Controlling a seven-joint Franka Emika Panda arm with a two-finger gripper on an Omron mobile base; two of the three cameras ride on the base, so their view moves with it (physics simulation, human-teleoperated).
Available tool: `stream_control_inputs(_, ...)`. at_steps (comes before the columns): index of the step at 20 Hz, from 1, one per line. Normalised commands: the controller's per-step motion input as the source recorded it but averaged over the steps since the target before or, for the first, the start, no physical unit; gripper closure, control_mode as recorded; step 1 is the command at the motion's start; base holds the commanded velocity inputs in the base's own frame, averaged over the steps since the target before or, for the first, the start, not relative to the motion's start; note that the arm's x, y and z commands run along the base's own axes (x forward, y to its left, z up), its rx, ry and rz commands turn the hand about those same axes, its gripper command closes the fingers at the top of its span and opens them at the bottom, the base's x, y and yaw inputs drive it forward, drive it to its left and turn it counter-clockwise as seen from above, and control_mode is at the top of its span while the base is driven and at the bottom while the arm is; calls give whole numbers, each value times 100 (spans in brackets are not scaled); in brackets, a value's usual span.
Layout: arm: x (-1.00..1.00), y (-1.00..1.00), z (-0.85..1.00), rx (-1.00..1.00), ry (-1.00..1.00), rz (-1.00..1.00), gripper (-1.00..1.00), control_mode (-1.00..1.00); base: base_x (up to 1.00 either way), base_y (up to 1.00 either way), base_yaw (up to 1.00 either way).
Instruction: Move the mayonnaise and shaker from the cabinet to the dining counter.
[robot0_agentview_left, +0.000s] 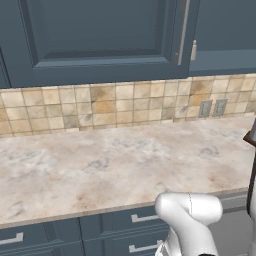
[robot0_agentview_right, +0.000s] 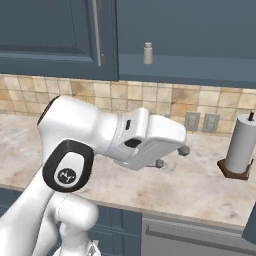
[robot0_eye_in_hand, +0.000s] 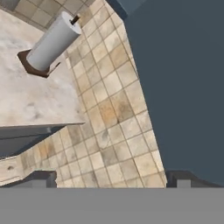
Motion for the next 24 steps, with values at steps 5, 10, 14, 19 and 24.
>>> stream_control_inputs(5, 4, 91, 24, 22, -2, 4, -100, -100, 0, 0, 0)
stream_control_inputs(10, 0, 75, 35, 25, -5, 0, -100, -100, 0, 0, 0)
stream_control_inputs(14, 0, 62, 25, 28, -17, 0, -100, -100, 0, 0, 0)
stream_control_inputs(19, 0, 55, 24, 33, -24, 0, -100, -100, 0, 0, 0)
stream_control_inputs(24, 0, 46, 27, 32, -27, 0, -100, -100, 0, 0, 0)
